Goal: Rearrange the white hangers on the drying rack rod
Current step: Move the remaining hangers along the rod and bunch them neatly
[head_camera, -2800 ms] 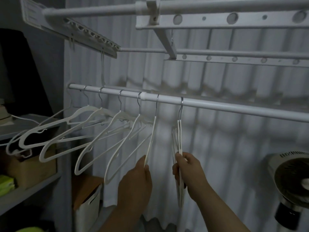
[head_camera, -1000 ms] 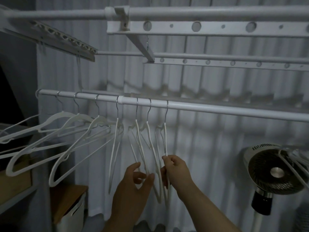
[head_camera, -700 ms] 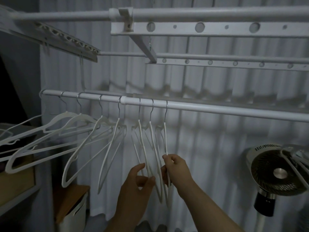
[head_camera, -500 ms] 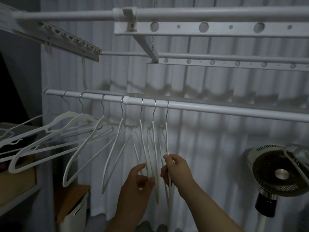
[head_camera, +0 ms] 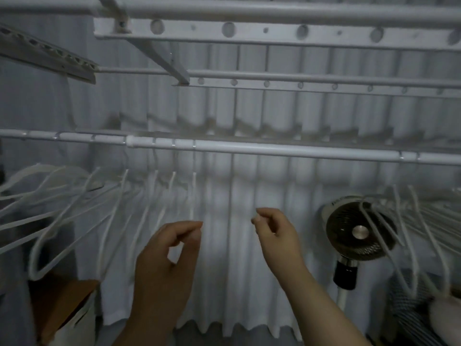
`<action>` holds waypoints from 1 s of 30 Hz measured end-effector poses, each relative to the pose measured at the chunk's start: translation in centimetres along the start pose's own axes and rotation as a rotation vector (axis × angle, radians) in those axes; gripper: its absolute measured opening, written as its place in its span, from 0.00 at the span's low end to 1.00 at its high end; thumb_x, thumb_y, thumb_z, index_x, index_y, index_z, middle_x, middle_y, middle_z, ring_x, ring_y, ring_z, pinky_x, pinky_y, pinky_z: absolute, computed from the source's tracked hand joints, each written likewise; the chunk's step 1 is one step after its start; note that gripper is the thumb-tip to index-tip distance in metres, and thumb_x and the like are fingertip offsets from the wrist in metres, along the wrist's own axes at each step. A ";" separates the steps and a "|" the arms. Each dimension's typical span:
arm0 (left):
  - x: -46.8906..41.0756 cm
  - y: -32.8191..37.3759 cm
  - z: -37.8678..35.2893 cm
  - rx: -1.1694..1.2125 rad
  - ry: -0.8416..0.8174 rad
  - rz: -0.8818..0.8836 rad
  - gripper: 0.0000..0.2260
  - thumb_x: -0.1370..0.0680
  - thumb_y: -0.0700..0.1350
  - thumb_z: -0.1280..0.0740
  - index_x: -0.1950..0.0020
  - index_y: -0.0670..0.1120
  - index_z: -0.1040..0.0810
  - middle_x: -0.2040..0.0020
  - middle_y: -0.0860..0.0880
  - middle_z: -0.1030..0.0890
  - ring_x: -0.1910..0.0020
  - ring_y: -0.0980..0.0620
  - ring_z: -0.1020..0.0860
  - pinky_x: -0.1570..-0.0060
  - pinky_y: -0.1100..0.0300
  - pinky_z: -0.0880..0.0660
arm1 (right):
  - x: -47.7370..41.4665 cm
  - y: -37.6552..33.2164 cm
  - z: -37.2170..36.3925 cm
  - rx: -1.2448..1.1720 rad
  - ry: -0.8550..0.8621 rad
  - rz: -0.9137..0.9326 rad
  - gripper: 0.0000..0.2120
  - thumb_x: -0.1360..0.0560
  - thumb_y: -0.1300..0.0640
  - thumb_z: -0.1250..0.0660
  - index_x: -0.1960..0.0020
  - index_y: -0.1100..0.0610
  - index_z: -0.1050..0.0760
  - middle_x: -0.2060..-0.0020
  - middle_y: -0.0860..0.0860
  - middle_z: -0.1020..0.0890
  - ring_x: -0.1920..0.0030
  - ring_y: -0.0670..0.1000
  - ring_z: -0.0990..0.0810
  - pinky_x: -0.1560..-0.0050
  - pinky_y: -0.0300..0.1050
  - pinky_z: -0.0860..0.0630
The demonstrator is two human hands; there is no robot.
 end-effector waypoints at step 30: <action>10.9 7.9 -29.0 0.021 -0.401 0.263 0.10 0.20 0.45 0.46 0.44 0.59 0.32 0.74 0.55 0.26 0.72 0.60 0.26 0.66 0.67 0.29 | -7.7 7.9 28.8 -0.128 0.012 -0.457 0.12 0.25 0.65 0.41 0.42 0.60 0.36 0.71 0.53 0.23 0.77 0.48 0.27 0.76 0.35 0.31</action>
Point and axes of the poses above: each hand's wrist, its own x-axis away from the middle knuckle, its own z-axis out of the back of the hand, y = z × x, the point moved 4 cm from there along -x, towards the middle knuckle
